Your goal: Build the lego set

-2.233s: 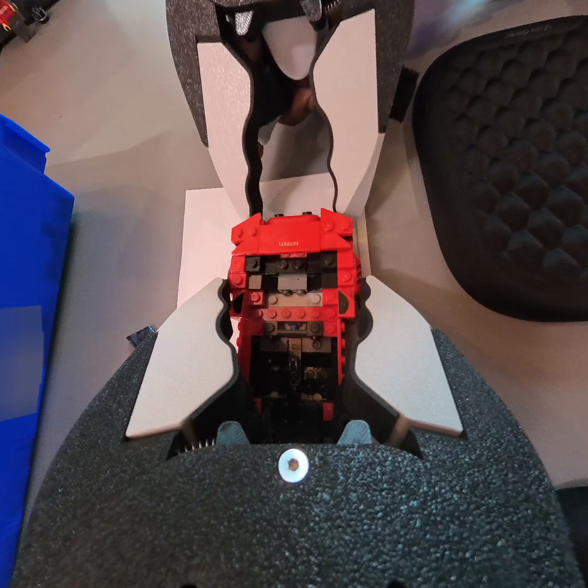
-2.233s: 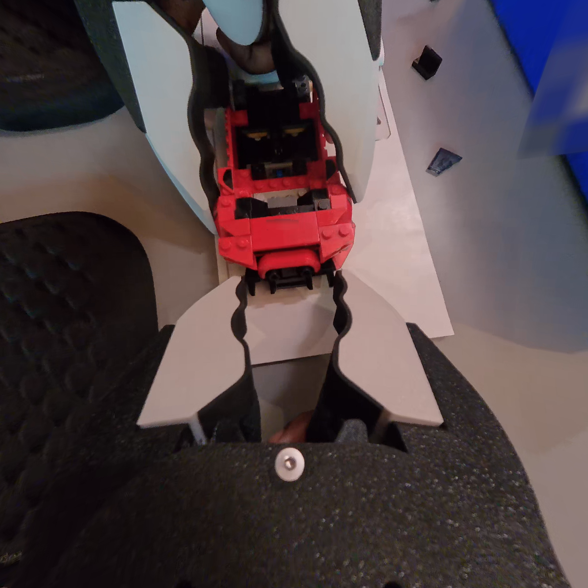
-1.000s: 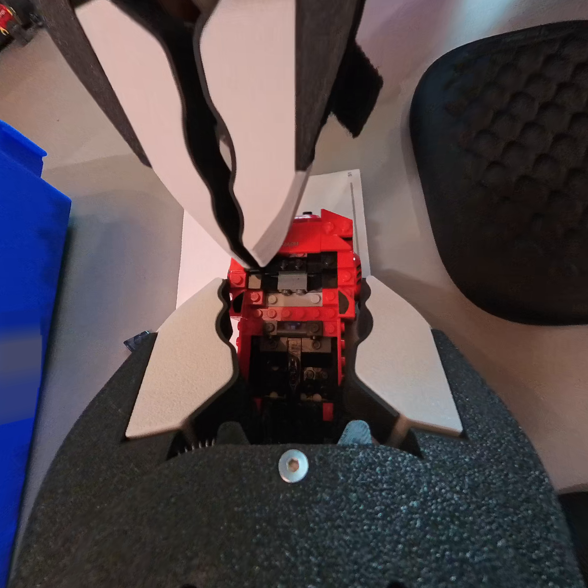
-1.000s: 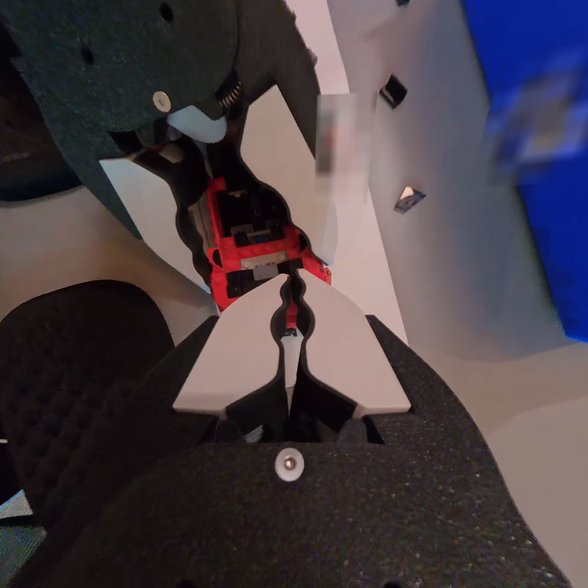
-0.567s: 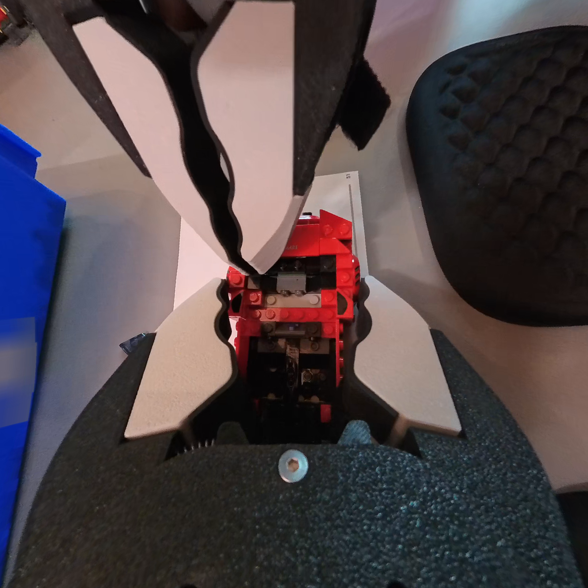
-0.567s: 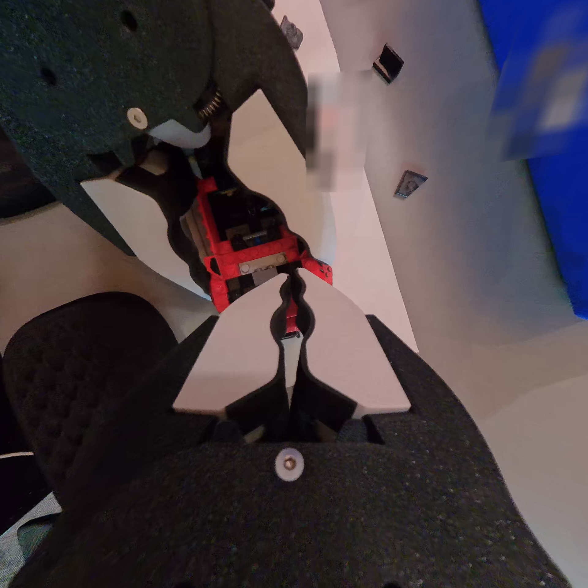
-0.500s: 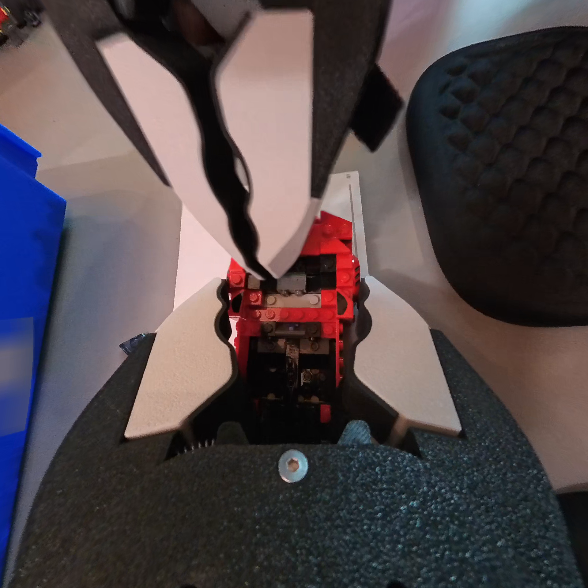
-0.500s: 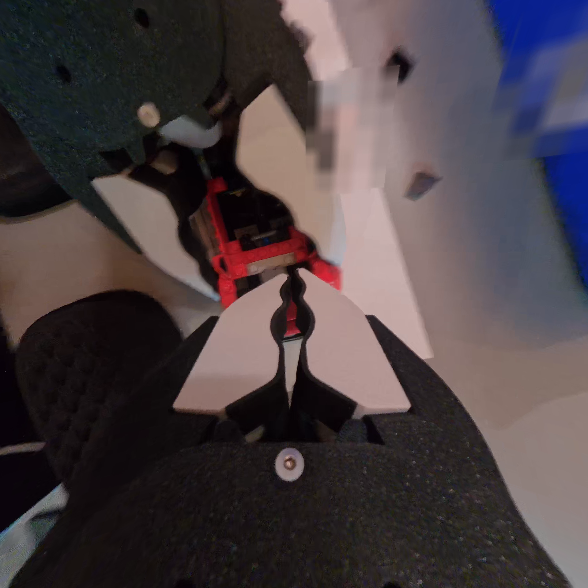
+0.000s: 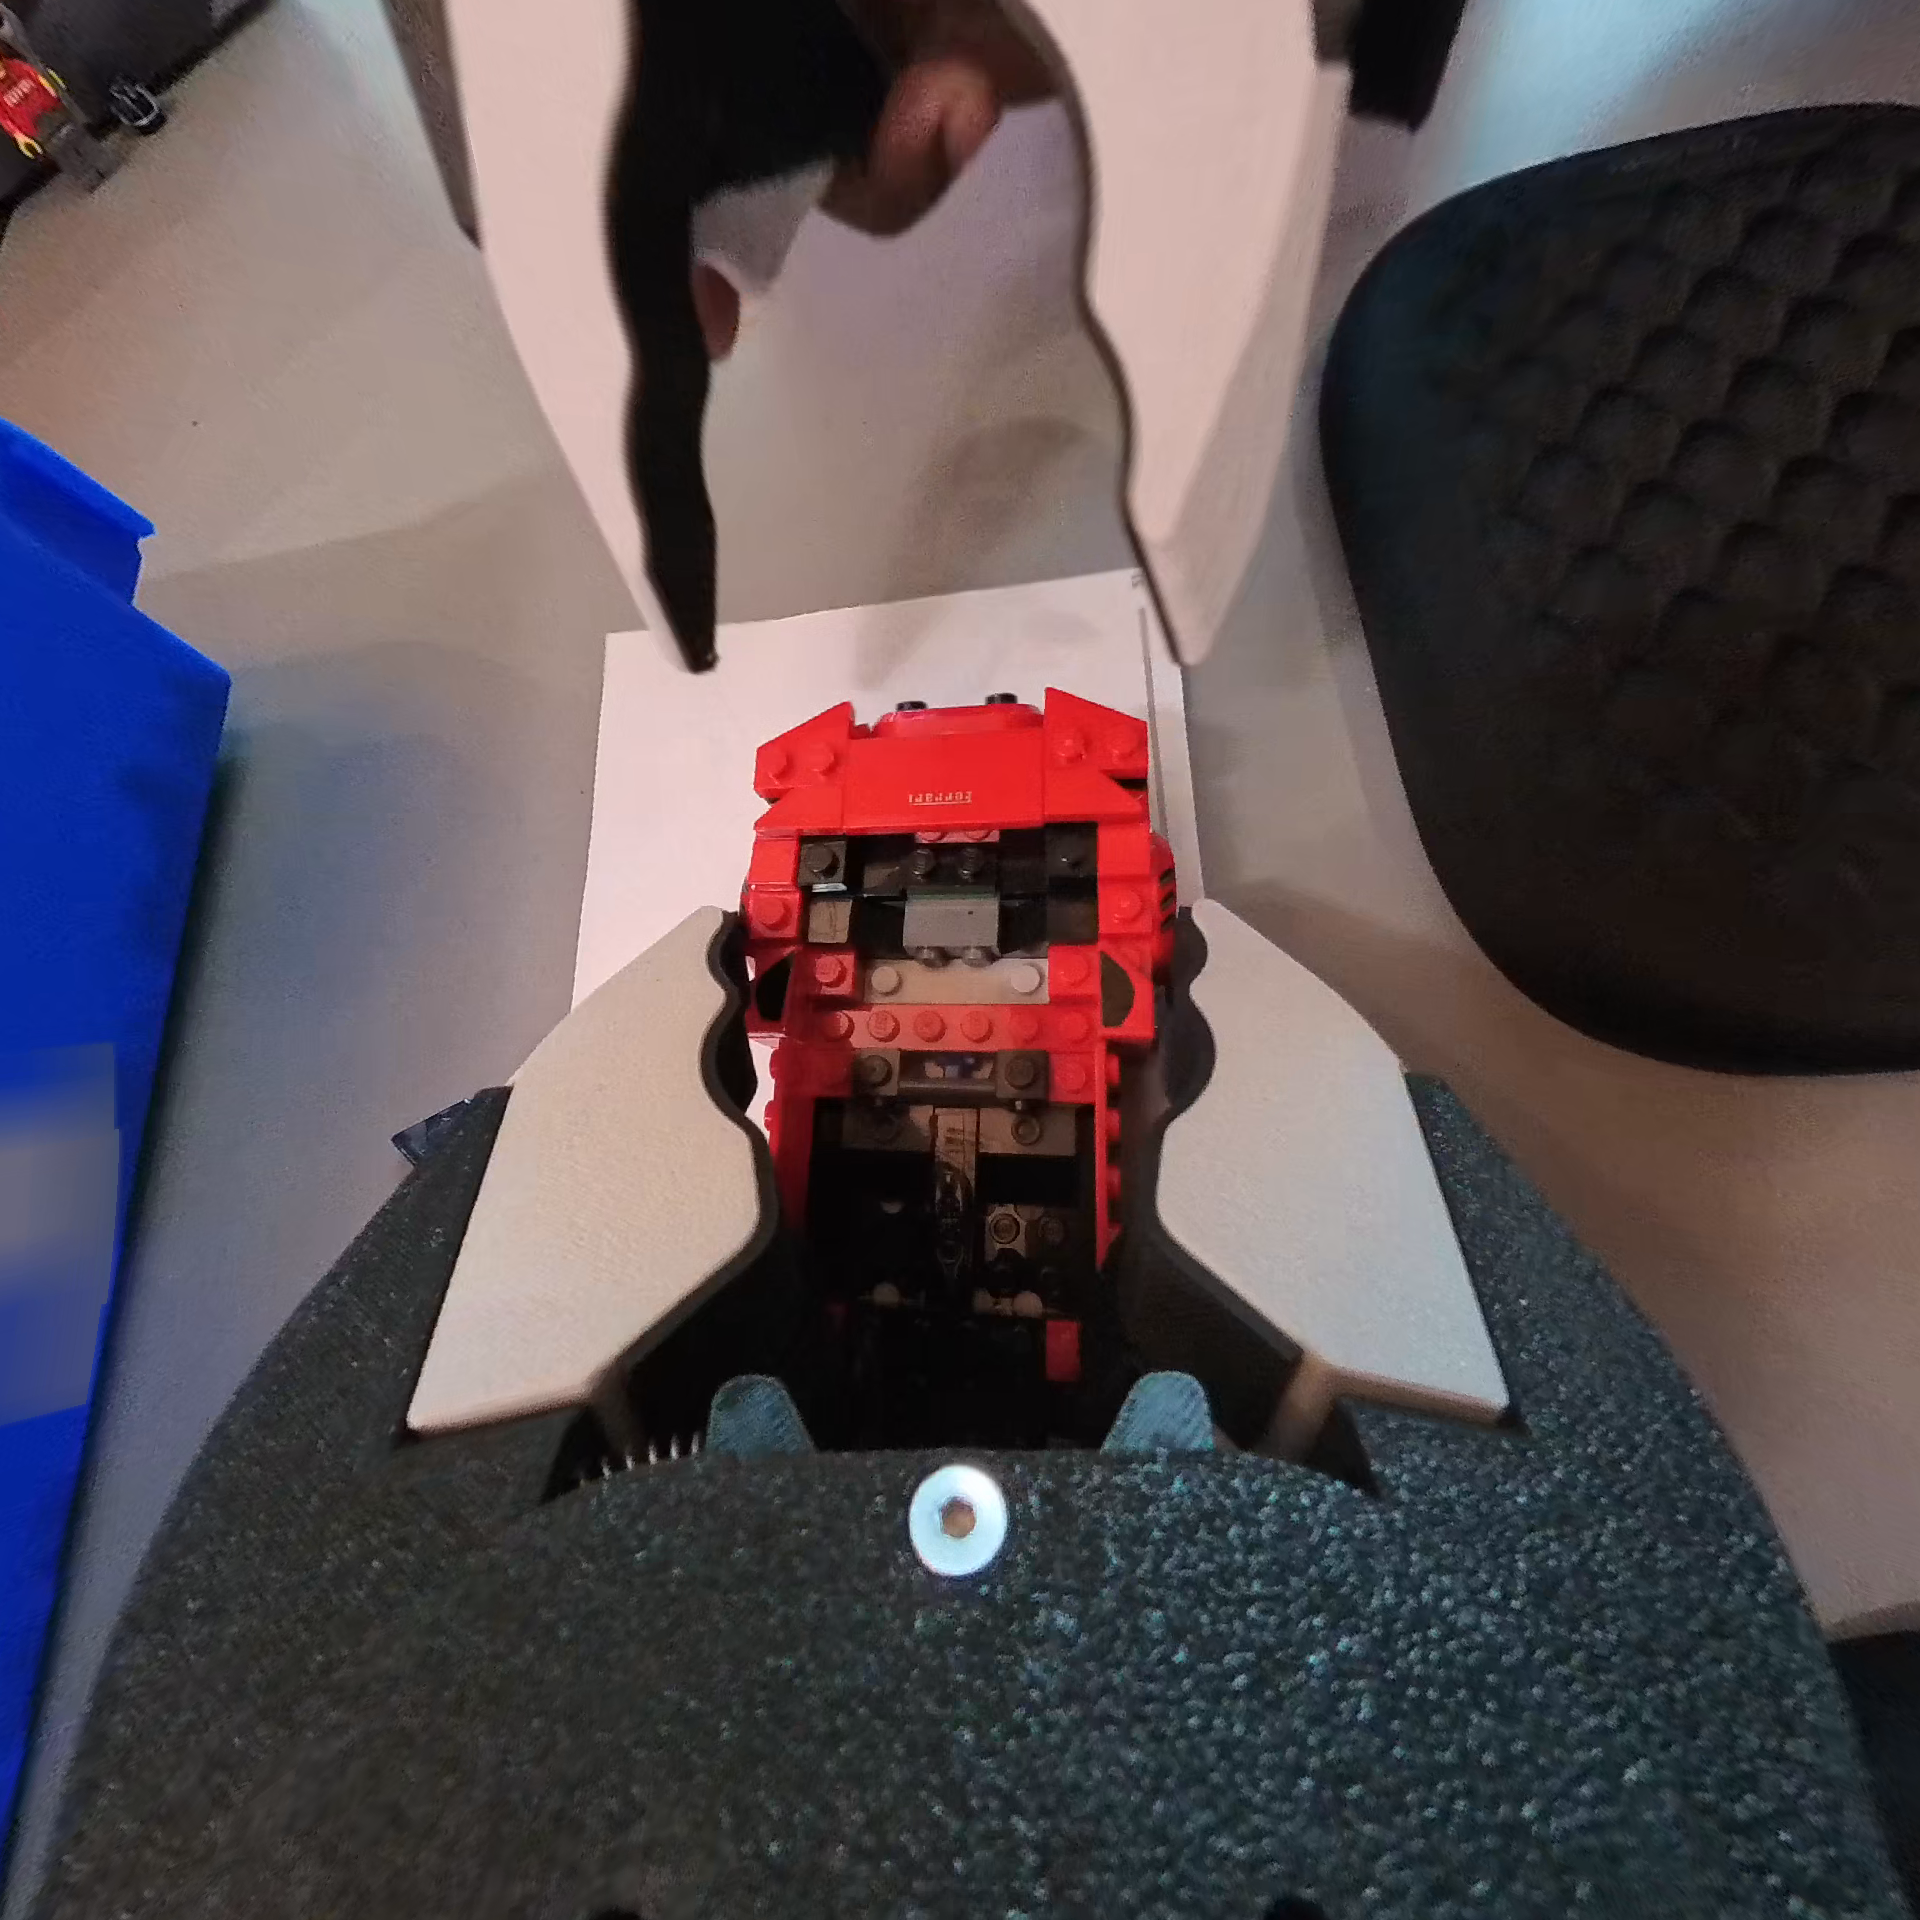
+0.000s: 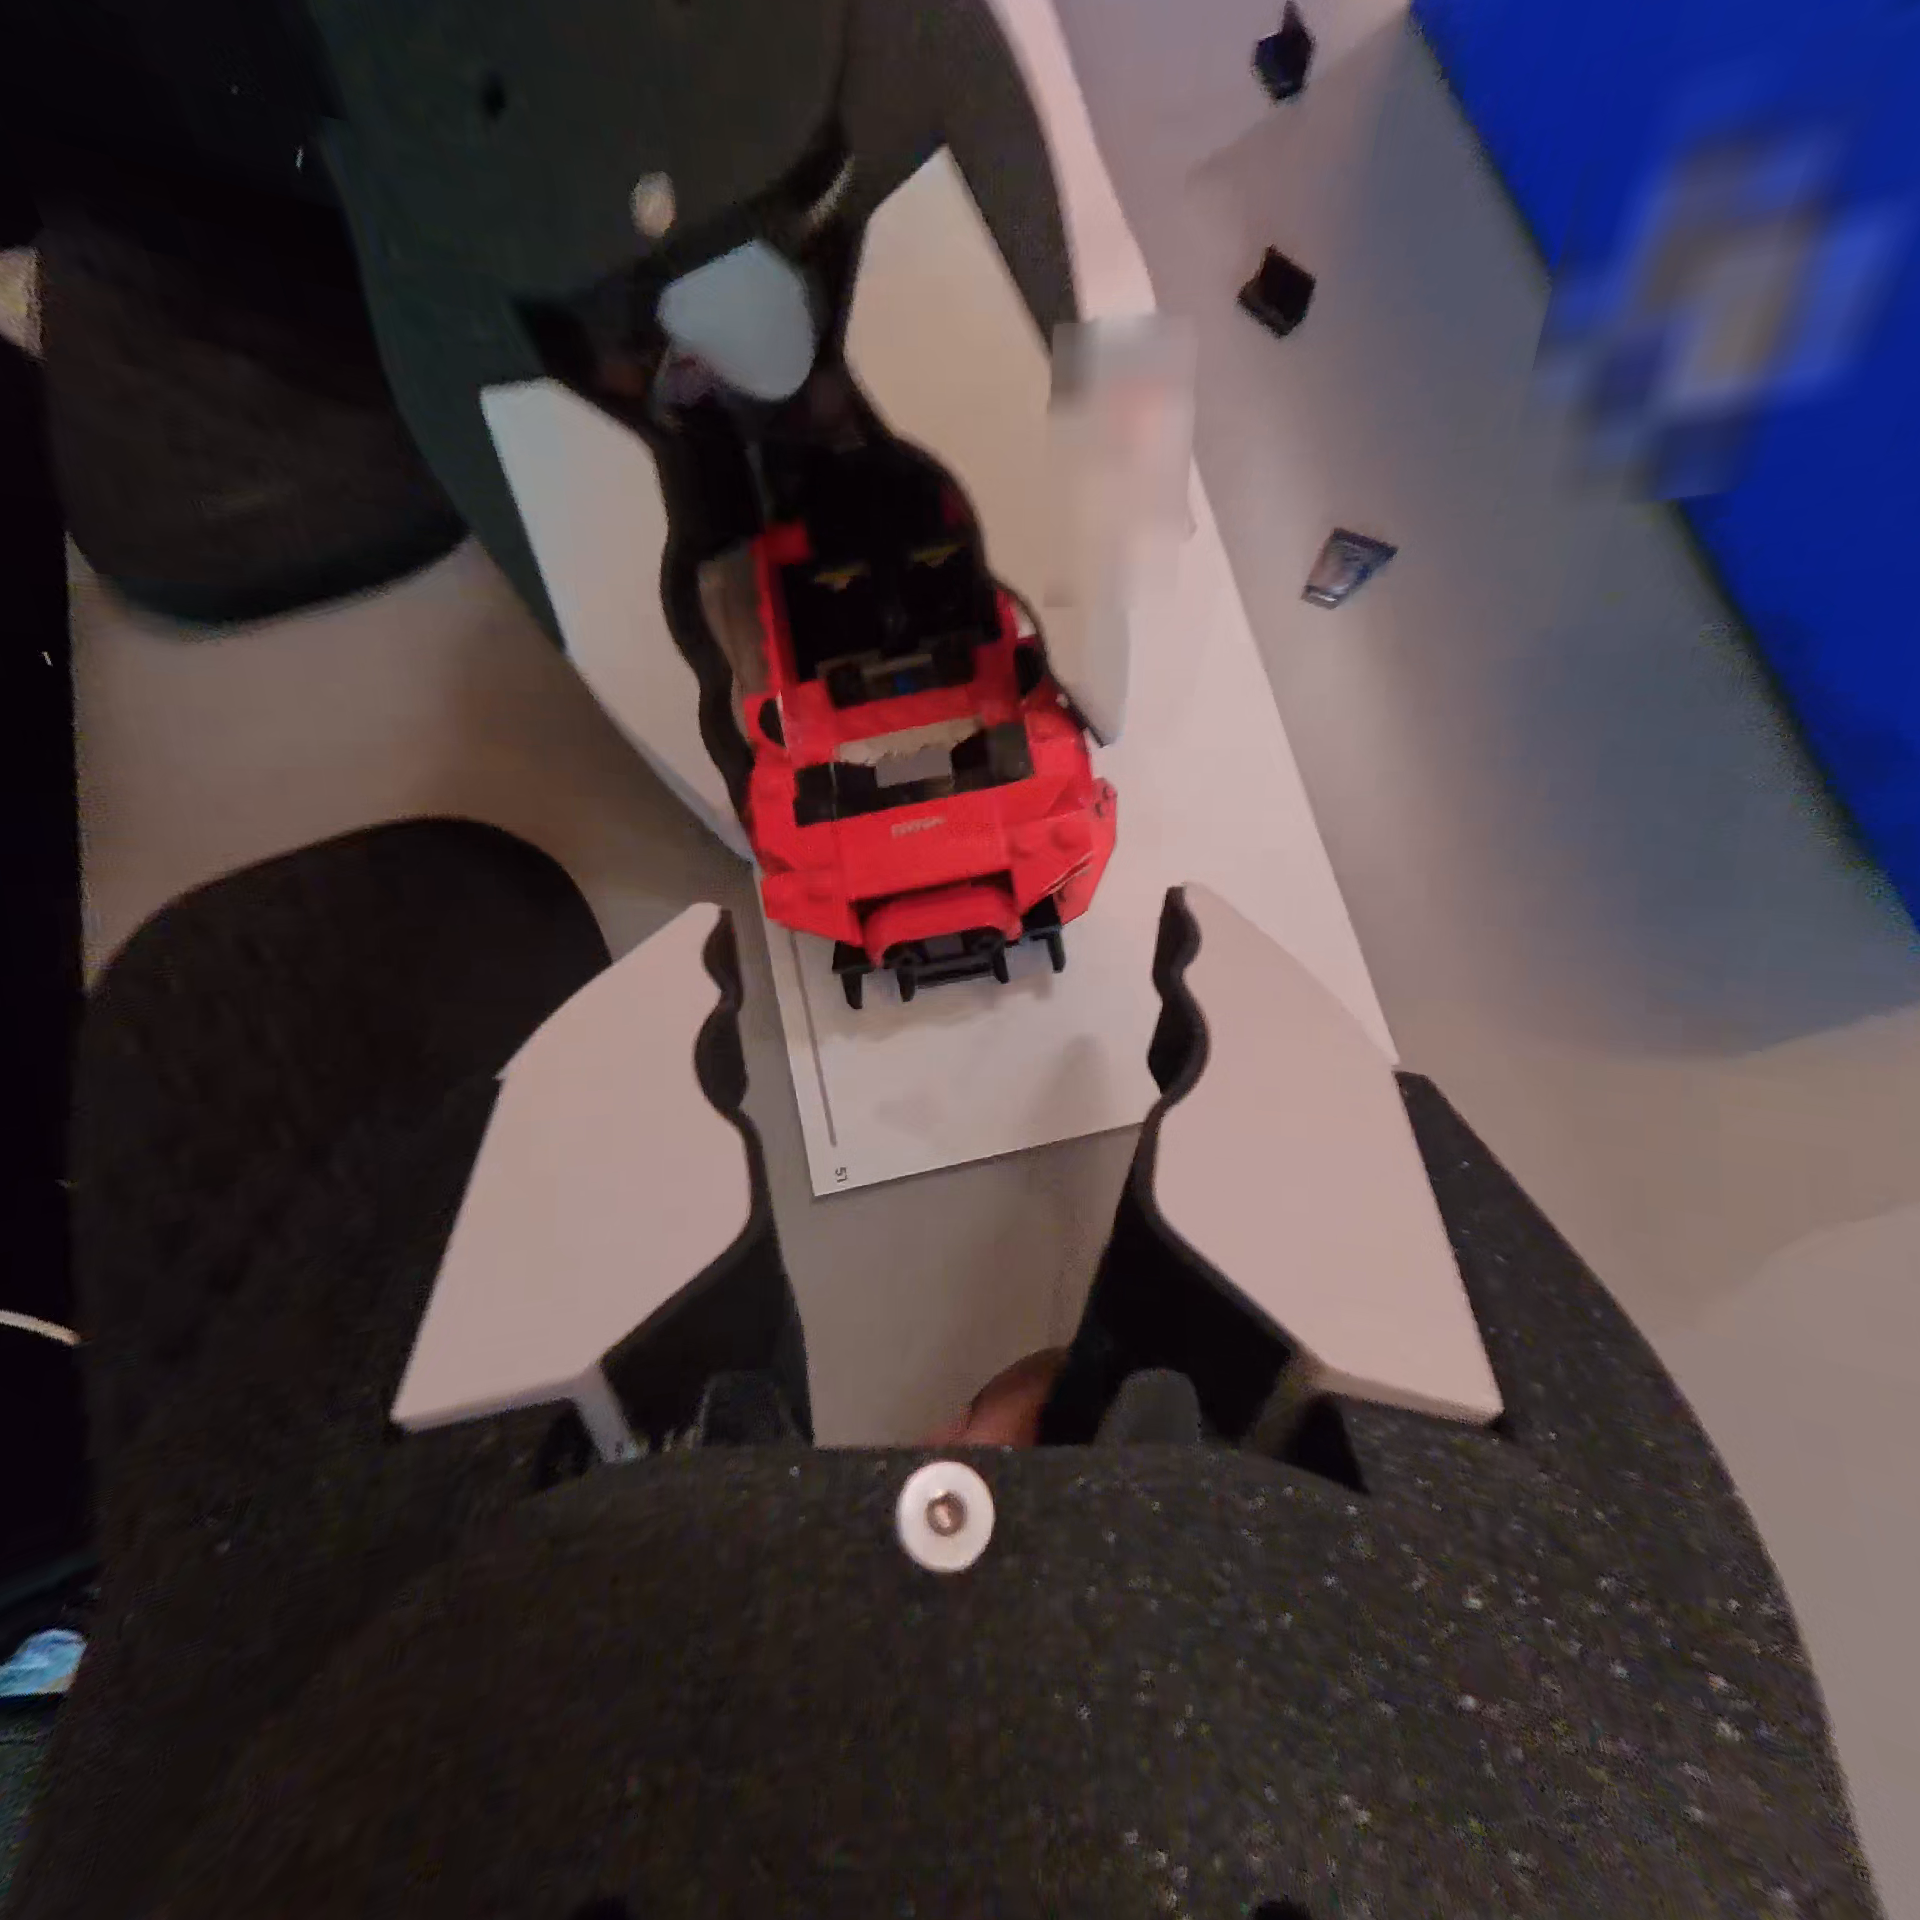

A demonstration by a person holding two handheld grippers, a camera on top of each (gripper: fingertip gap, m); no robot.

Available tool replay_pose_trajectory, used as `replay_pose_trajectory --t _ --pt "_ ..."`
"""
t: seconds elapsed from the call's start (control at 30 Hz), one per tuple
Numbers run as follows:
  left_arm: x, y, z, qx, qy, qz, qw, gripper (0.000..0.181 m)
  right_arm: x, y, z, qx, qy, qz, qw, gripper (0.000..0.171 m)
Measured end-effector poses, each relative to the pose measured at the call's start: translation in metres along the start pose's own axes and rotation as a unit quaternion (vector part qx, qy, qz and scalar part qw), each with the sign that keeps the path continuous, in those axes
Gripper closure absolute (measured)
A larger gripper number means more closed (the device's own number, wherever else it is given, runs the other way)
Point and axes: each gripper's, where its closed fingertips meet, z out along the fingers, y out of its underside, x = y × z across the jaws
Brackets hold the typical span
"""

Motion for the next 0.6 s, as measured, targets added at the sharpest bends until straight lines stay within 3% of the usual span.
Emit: replay_pose_trajectory --t 0.23,0.43,0.6 --pt "0.0 0.0 0.0 0.001 0.0 0.001 1.0 0.104 -0.001 -0.002 0.014 0.055 0.014 -0.07 0.996 0.086" --pt "0.0 0.0 0.0 0.002 0.0 0.0 1.0 0.104 -0.004 0.001 0.023 0.039 0.01 -0.091 0.995 0.101" --pt "0.0 0.0 0.0 0.002 0.001 0.0 1.0 0.104 -0.004 -0.001 0.02 0.051 0.009 -0.092 0.994 0.101"
